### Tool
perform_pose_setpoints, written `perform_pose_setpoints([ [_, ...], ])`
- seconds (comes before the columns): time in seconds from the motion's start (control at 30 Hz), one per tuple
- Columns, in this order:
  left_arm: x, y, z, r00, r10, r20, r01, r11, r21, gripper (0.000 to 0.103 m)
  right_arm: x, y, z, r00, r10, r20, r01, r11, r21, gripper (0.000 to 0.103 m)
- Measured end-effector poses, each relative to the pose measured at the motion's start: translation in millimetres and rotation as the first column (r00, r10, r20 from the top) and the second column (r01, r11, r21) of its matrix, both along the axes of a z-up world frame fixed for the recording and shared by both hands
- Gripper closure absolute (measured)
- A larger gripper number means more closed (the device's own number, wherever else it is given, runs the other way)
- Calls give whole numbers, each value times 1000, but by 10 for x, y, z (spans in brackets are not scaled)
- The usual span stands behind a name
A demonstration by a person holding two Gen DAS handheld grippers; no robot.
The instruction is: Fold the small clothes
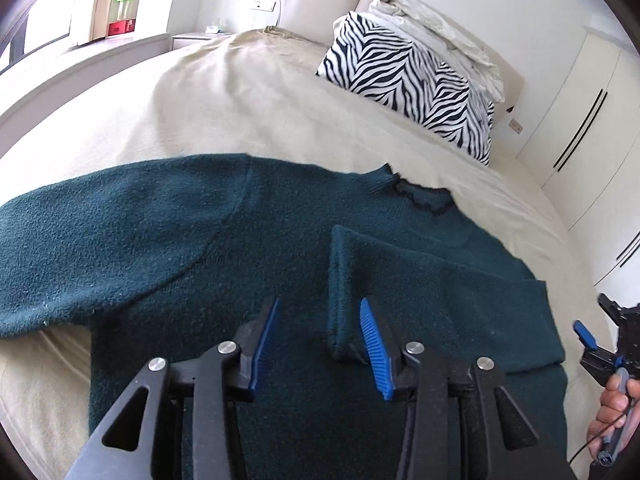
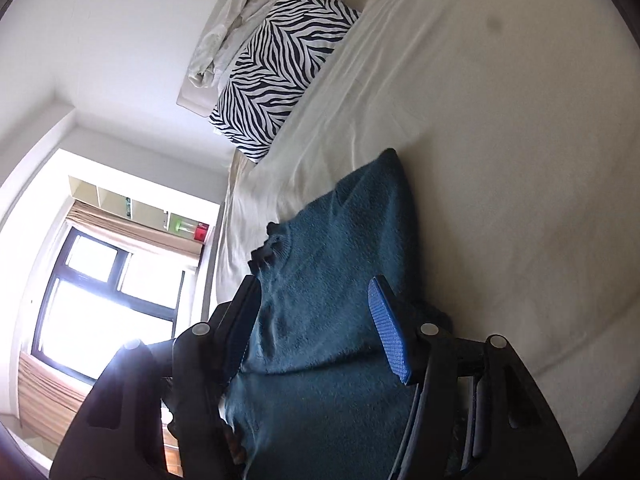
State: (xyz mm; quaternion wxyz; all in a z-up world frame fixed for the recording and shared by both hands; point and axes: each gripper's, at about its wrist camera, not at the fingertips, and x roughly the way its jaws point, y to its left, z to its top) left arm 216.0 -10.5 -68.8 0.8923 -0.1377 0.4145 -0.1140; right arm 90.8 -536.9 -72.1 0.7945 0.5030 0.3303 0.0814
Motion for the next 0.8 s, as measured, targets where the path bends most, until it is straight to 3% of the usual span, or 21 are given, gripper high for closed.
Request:
perform_pose_setpoints([
  [0.13, 37, -285, 92, 995, -87, 57, 87, 996, 4, 57, 504, 18, 13, 1000, 18, 20, -18, 1000, 11, 47],
  [0.17, 76, -390, 42, 993, -108, 52, 107, 994, 34, 55, 625, 38, -38, 999, 37, 19, -37, 999, 19, 47],
  [0.23, 203, -580, -219, 991, -132, -34, 135, 983, 122, 55, 834, 99, -276, 997, 64, -41, -64, 998, 7, 44],
  [0.27, 210, -605, -283, 991, -133, -23, 135, 980, 143, 55, 889, 132, -451, 994, 60, -94, -62, 998, -14, 47],
  [0.3, 181, -624, -281, 991, -136, -2, 134, 978, 160, 54, 856, 150, -486, 997, 49, -61, -53, 997, -59, 53],
  [0.37, 165, -602, -240, 991, -136, 1, 134, 979, 150, 54, 761, 220, -391, 998, 48, -50, -54, 991, -119, 51],
  [0.4, 157, -544, -221, 991, -134, 5, 133, 984, 118, 54, 692, 253, -314, 997, 35, -72, -45, 989, -144, 49],
  [0.47, 92, -382, -153, 993, -115, 11, 114, 992, 54, 54, 511, 316, -171, 1000, 24, -14, -26, 988, -151, 48],
  [0.53, -35, -138, -38, 998, -65, 21, 65, 998, -6, 54, 395, 395, -178, 1000, 19, -3, -19, 987, -160, 36],
  [0.63, -319, 491, 134, 999, 42, 28, -37, 984, -172, 47, 382, 501, -269, 997, 66, -30, -72, 963, -260, 35],
  [0.7, -556, 1055, 227, 987, 158, 36, -143, 956, -258, 34, 324, 506, -155, 996, 15, -92, -37, 970, -242, 34],
  [0.73, -686, 1350, 254, 973, 228, 31, -209, 932, -297, 30, 258, 508, -68, 997, -9, -80, -7, 980, -201, 33],
  [0.8, -957, 1979, 245, 929, 370, 1, -339, 852, -399, 27, 74, 589, 170, 1000, -27, 11, 29, 987, -159, 33],
])
